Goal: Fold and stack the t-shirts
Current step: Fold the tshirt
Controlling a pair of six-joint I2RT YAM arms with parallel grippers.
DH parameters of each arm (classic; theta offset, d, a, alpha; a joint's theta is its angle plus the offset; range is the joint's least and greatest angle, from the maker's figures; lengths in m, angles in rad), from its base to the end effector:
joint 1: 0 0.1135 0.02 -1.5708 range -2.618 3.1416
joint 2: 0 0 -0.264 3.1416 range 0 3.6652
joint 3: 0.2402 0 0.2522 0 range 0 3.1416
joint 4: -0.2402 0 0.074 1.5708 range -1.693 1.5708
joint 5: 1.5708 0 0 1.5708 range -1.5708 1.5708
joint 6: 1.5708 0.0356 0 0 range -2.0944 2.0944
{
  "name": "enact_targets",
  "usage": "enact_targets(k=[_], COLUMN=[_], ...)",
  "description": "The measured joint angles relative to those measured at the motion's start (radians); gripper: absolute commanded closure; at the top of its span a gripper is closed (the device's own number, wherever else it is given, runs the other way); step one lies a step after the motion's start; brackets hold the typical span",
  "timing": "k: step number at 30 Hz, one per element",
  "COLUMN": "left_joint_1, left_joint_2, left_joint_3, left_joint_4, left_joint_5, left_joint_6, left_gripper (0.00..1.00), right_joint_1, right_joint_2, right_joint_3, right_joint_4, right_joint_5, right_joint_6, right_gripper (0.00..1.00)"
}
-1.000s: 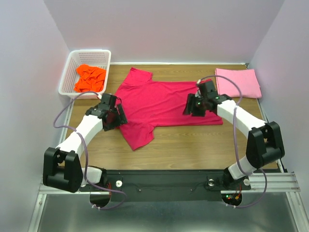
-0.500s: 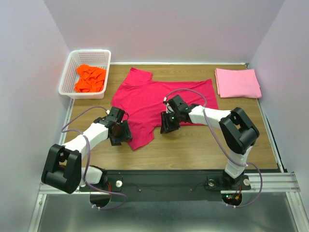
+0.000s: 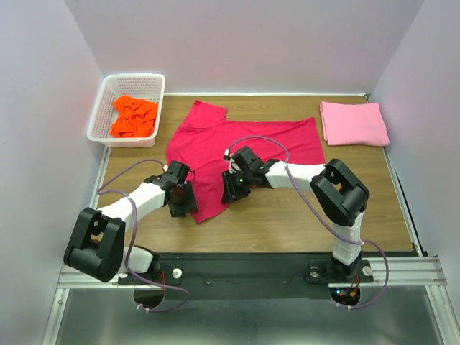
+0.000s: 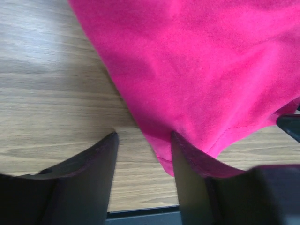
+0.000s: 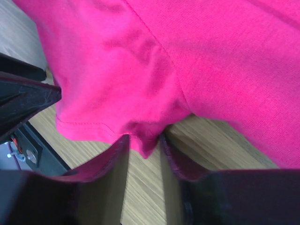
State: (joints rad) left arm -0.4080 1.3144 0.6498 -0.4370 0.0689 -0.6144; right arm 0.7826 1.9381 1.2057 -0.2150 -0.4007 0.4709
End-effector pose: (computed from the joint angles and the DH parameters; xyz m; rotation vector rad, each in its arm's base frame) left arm 0.2123 -0.0945 0.1673 -0.2596 2.7252 -0.4024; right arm 0.2734 0.2915 0.1540 -0.5951 2.6463 0.9567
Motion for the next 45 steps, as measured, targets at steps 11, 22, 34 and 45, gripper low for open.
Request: enact_targets(k=[11,22,34,45], left_joint_1=[-0.012,-0.006,0.058,0.063], left_joint_2=[0.018,0.007,0.238,0.391], left_joint_3=[0.001,0.200,0.458,0.655], left_joint_4=[0.018,-0.009,0.058,0.089], left_joint_5=[0.006,-0.050,-0.088,-0.111], left_joint_6=[-0.005,0.019,0.118,0.240], left_gripper=[1.00,1.00,1.00,1.00], right_joint_1=[0.003,-0.018,-0.151,-0.182], right_joint_2=[0.002,-0.002,0.002,0.094], right_joint_3=[0.000,0.103,0.218,0.292], right_joint_4=[-0.001,-0.024,-0.023,-0.024], right_joint_5=[0.009,0.038,0.037,0.018], right_joint_6=[0.005,0.028,0.099,0.145], right_gripper=[0.97,0.98,0.97,0.96])
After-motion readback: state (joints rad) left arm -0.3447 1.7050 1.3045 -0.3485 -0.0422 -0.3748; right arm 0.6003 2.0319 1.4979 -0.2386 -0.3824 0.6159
